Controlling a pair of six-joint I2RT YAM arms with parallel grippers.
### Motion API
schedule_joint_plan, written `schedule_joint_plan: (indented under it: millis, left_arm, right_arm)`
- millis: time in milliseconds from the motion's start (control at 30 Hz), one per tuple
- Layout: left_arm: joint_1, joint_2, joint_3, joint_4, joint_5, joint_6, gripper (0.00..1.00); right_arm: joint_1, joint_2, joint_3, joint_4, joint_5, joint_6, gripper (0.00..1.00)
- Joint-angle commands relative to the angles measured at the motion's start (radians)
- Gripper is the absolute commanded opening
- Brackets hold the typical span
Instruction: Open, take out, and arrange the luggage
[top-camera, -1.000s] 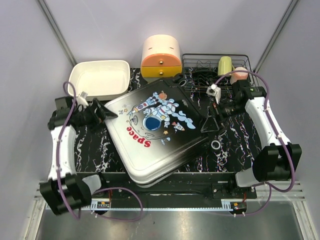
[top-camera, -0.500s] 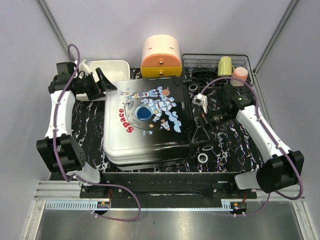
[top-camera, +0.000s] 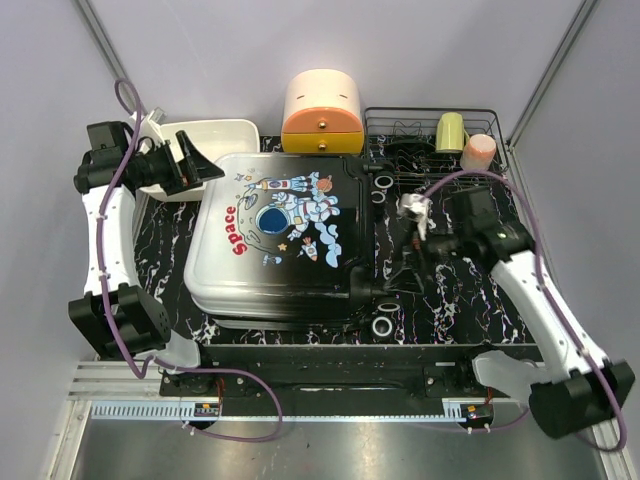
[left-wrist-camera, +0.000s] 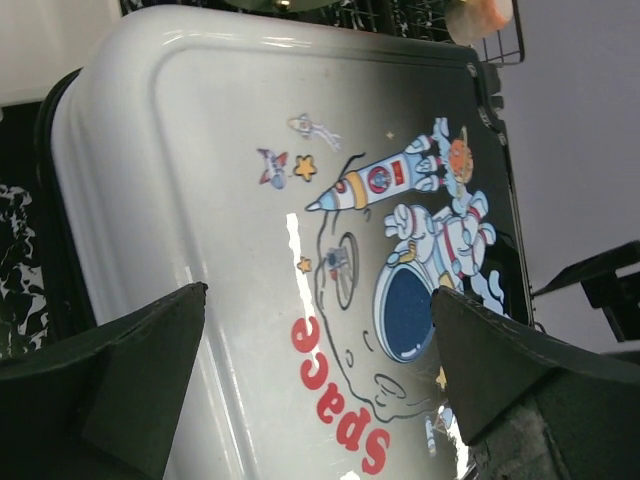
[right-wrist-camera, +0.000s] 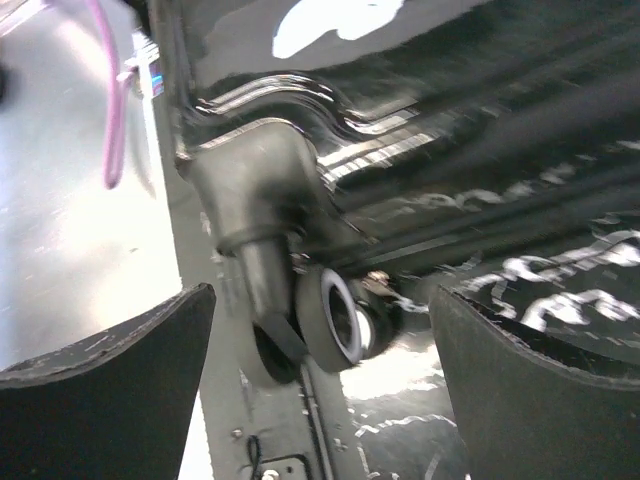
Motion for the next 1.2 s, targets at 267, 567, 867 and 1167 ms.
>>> schedule_joint_plan:
  millis: [267,567,867,1167]
  left_arm:
    - [-0.038,-0.019,0.072,0.017,0.099,0.04,0.99]
    - [-0.052,-0.007,0.07,0.017,0.073,0.04,0.99]
    - [-0.062,0.007,0.024,0.077,0.045,0.006,0.98]
    - [-0.073,-0.009,-0.035,0.08,0.021,0.027,0.97]
  right_arm:
    - [-0.405,0.087,-0.069,-0.03,-0.22,-0.429,0.75]
    - [-0.359,0.163,-0.26,-0.062,-0.323,-0.864,0.78]
    - [-0.218,0.095,-0.377,0.046,-0.182,-0.898,0.82]
    - [-0.185,0.031,-0.406,0.169,-0.153,-0.742,0.82]
